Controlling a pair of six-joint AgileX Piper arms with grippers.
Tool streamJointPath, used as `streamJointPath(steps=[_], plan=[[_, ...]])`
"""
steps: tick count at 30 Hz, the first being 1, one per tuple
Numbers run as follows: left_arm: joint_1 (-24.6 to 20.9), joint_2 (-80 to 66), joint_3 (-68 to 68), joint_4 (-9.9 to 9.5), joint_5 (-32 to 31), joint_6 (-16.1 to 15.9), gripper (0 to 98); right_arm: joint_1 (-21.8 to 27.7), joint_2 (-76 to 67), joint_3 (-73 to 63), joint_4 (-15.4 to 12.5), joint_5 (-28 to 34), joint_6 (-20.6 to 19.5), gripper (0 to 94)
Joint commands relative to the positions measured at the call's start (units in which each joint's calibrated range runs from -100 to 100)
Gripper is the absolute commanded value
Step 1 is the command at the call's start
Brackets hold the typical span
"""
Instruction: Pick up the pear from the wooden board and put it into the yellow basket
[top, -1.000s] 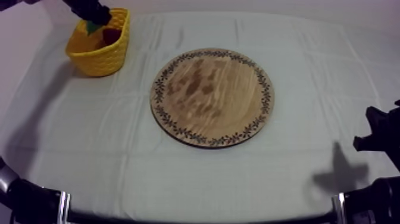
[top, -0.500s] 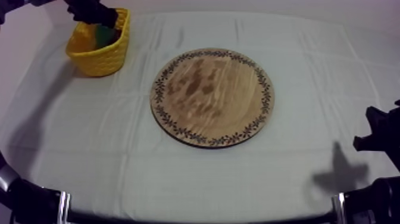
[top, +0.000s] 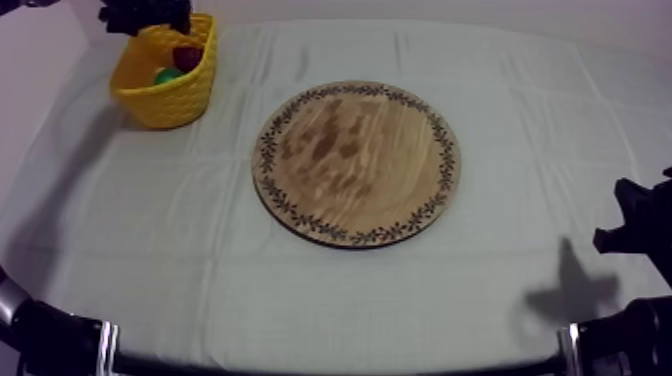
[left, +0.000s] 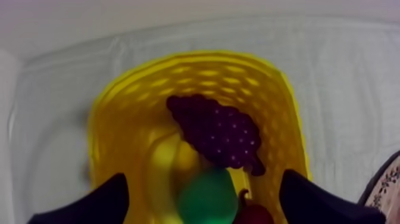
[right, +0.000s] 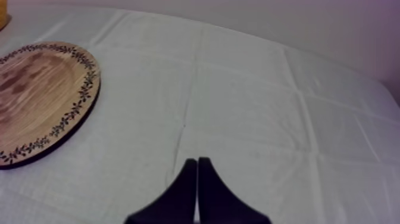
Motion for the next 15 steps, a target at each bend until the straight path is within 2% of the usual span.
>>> streamJointPath(steps=[1, 8, 15], plan=[[-0.2, -2.9, 0.8, -0.06, 0.0, 1.0, 92.1, 0.0, 0.0, 0.1, 0.0, 0.0, 0.0, 0.5], [-1.5, -13.6, 4.9, -0.01, -1.9, 3.0, 70.6, 0.0, 0.0, 0.1, 0.0, 0.0, 0.0, 0.5], [-3.4, -27.5, 13.3, 0.36, -9.6, 3.3, 42.3, 0.0, 0.0, 0.1, 0.0, 0.0, 0.0, 0.5]])
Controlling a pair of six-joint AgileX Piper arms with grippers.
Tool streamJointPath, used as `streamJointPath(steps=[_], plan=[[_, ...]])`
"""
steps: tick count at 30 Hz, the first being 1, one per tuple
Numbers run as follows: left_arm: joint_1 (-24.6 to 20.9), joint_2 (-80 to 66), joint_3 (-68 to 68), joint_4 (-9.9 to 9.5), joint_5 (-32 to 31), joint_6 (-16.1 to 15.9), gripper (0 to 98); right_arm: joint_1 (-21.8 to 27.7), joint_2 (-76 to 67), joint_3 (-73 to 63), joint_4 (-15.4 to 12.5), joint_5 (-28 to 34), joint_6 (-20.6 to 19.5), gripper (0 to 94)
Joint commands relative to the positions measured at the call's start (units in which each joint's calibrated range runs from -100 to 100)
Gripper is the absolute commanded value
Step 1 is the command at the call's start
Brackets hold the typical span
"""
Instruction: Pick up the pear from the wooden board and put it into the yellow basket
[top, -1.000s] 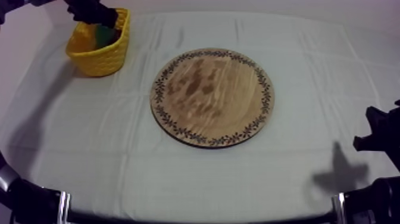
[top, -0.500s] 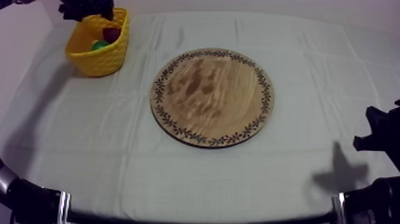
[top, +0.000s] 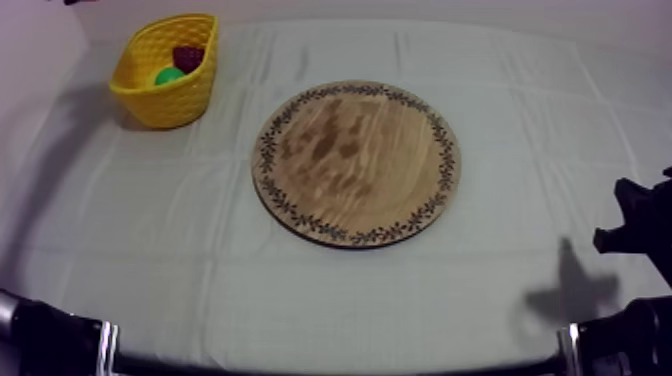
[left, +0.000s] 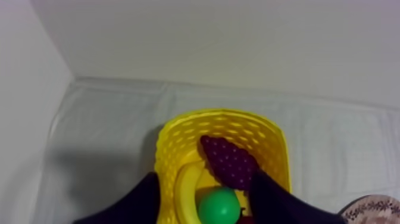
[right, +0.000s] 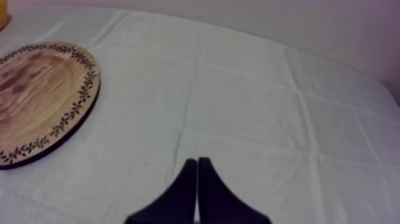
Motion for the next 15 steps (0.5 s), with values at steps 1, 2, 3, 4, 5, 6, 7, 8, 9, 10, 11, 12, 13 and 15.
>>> streamJointPath(steps=[1, 2, 3, 4, 5, 6, 7, 8, 9, 10, 11, 12, 13, 15], plan=[[-0.5, -7.6, 4.3, 0.17, -3.3, -0.2, 36.8, 0.0, 0.0, 0.1, 0.0, 0.0, 0.0, 0.5], [-0.7, -9.8, 5.9, 0.25, -4.5, -0.3, 30.2, 0.0, 0.0, 0.1, 0.0, 0.0, 0.0, 0.5], [-0.9, -11.9, 7.5, 0.31, -5.6, -0.6, 23.2, 0.0, 0.0, 0.1, 0.0, 0.0, 0.0, 0.5], [-1.0, -14.1, 9.3, 0.37, -6.7, -0.7, 18.2, 0.0, 0.0, 0.1, 0.0, 0.0, 0.0, 0.5], [-1.2, -16.2, 11.1, 0.40, -7.6, -0.8, 14.6, 0.0, 0.0, 0.1, 0.0, 0.0, 0.0, 0.5], [-1.3, -18.5, 13.0, 0.45, -8.4, -0.9, 12.0, 0.0, 0.0, 0.1, 0.0, 0.0, 0.0, 0.5], [-1.4, -20.7, 15.0, 0.48, -9.1, -1.0, 10.0, 0.0, 0.0, 0.1, 0.0, 0.0, 0.0, 0.5], [-1.6, -22.9, 17.1, 0.60, -9.9, -1.0, 8.6, 0.0, 0.0, 0.1, 0.0, 0.0, 0.0, 0.5], [-1.9, -25.2, 19.4, 0.82, -10.8, -1.2, 7.5, 0.0, 0.0, 0.1, 0.0, 0.0, 0.0, 0.5], [-2.2, -27.5, 21.8, 1.06, -11.9, -1.3, 6.7, 0.0, 0.0, 0.1, 0.0, 0.0, 0.0, 0.5], [-2.5, -30.0, 24.4, 1.39, -13.1, -1.6, 6.2, 0.0, 0.0, 0.1, 0.0, 0.0, 0.0, 0.5], [-2.9, -32.6, 27.3, 1.91, -14.5, -2.0, 5.7, 0.0, 0.0, 0.1, 0.0, 0.0, 0.0, 0.5], [-3.3, -35.3, 30.3, 2.41, -16.0, -2.4, 5.5, 0.0, 0.0, 0.1, 0.0, 0.0, 0.0, 0.5], [-4.1, -41.0, 36.8, 3.03, -19.6, -2.6, 5.1, 0.0, 0.0, 0.1, 0.0, 0.0, 0.0, 0.5]])
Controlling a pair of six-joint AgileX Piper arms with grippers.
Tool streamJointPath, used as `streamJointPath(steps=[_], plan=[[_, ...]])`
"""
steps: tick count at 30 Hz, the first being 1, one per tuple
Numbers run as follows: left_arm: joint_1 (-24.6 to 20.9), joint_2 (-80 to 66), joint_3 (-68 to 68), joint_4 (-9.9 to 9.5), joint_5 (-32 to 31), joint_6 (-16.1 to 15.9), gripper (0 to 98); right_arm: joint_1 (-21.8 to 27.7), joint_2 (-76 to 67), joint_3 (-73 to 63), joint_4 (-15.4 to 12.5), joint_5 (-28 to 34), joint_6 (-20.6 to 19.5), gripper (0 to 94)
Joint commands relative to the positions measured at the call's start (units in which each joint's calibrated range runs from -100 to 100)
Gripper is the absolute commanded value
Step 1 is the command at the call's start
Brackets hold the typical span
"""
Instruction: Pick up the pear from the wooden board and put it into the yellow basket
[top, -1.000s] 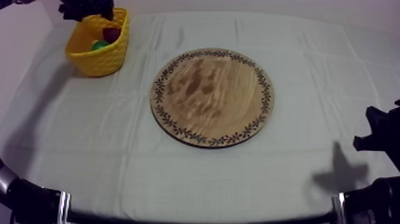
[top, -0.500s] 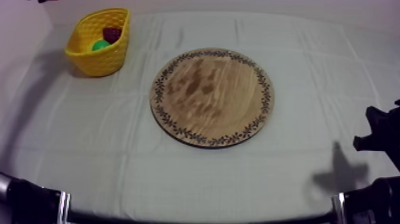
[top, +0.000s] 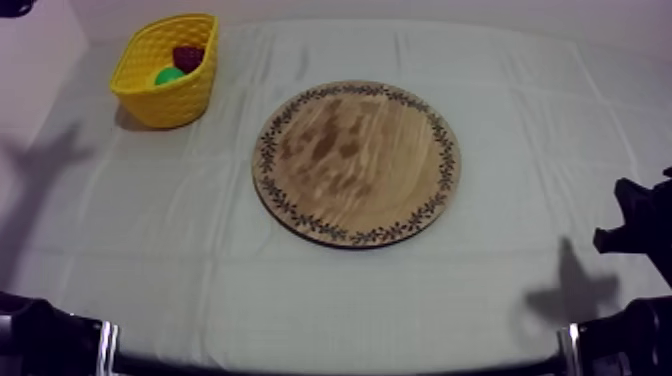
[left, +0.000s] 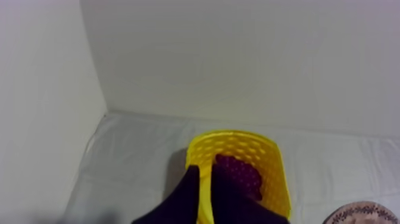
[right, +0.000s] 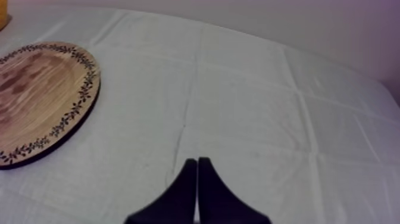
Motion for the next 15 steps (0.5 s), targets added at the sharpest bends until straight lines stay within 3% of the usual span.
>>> streamJointPath(steps=[1, 15], plan=[[-0.6, -11.6, 12.6, 0.32, -4.8, 0.1, 4.9, 0.0, 0.0, 0.1, 0.0, 0.0, 0.0, 0.5], [-0.6, -46.9, 50.0, 0.35, -17.4, 0.9, 0.4, 0.0, 0.0, 0.1, 0.0, 0.0, 0.0, 0.5]])
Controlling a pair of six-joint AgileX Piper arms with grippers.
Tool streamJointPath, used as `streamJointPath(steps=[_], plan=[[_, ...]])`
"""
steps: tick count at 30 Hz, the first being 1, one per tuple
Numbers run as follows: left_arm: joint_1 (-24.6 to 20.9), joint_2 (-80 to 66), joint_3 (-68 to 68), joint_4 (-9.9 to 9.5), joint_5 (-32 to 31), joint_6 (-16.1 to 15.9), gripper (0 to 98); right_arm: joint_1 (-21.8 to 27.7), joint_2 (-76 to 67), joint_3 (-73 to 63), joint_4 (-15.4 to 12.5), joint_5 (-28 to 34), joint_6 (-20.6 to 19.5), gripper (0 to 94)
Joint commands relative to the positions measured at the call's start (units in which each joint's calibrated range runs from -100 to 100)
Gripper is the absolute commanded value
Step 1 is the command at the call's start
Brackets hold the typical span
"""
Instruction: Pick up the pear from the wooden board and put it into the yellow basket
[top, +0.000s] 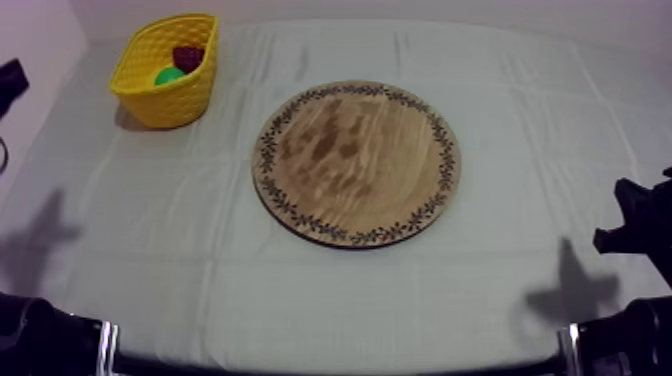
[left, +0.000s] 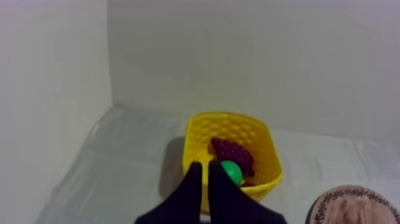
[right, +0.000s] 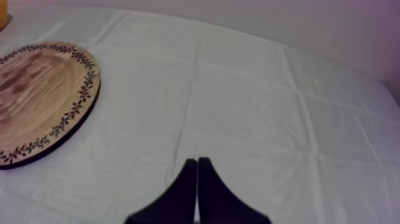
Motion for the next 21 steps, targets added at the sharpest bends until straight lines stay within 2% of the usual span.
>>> streamJointPath(steps=[1, 12, 21], plan=[[0.0, -10.7, 11.6, -0.05, -0.8, -0.4, 0.3, 0.0, 0.0, 0.1, 0.0, 0.0, 0.0, 0.5], [0.4, -23.8, 25.6, -0.01, -0.1, -2.6, 0.0, 0.0, 0.0, 0.1, 0.0, 0.0, 0.0, 0.5], [1.5, -28.2, 27.2, 0.04, 5.0, -2.3, 0.0, 0.0, 0.0, 0.1, 0.0, 0.0, 0.0, 0.5]])
